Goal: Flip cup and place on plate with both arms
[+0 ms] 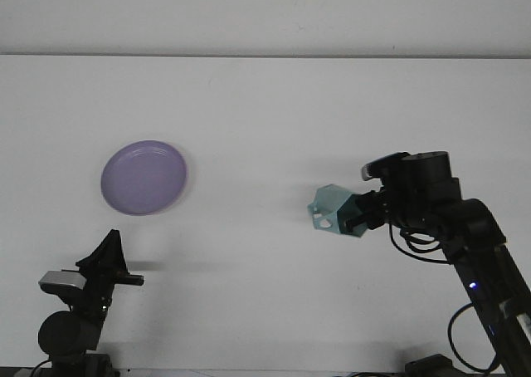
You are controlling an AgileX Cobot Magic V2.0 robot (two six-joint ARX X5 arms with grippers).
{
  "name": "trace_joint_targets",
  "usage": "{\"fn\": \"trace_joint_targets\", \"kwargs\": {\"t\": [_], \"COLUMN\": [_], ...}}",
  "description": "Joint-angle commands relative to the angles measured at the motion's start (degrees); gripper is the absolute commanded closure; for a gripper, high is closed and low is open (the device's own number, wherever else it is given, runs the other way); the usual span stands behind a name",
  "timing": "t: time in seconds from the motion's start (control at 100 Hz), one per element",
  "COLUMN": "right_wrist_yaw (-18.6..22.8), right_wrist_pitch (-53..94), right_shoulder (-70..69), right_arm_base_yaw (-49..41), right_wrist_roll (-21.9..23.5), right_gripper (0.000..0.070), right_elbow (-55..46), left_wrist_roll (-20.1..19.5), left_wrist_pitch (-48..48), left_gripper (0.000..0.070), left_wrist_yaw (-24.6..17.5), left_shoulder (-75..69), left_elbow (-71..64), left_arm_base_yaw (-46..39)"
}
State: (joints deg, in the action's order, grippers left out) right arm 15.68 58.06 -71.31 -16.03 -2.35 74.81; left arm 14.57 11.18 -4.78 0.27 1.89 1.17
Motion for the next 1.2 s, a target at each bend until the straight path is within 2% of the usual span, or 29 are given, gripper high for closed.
{"fn": "trace_joint_targets", "kwargs": {"t": [0.0,0.23,0.34,0.65,1.19], "right_wrist_yaw": [-1.1,-9.2,-11.5,-13.1,-12.3], "right_wrist_pitch": [3.2,14.6,16.1,17.3,17.1], "right_shoulder": [-3.1,-16.2,-21.8,-31.0,-32.0], "right_arm_base_yaw": [-3.6,-15.1,-18.5,-22.8,-23.4], "right_wrist_roll": [-1.7,-5.2,-5.2,-5.5,-6.7], "right_gripper": [0.0696,0.0696,0.0696,0.0695,0.0695], "right_elbow": [3.5,11.8,14.1,15.0,15.0], "left_wrist_roll": [0.1,0.1,0.1,0.1,0.1], "left_wrist_pitch": [0.5,0.5,0.5,0.5,0.4], "left_gripper": [0.0688,0.0688,0.0688,0.0688,0.0688], "left_wrist_yaw": [-1.0,-1.9,-1.9,-1.9,-2.4], "left_shoulder": [-0.1,-0.1,-0.1,-0.1,-0.1], "left_elbow": [-0.5,-0.5,-0.5,-0.5,-0.5], "left_arm_base_yaw": [0.0,0.0,0.0,0.0,0.0]}}
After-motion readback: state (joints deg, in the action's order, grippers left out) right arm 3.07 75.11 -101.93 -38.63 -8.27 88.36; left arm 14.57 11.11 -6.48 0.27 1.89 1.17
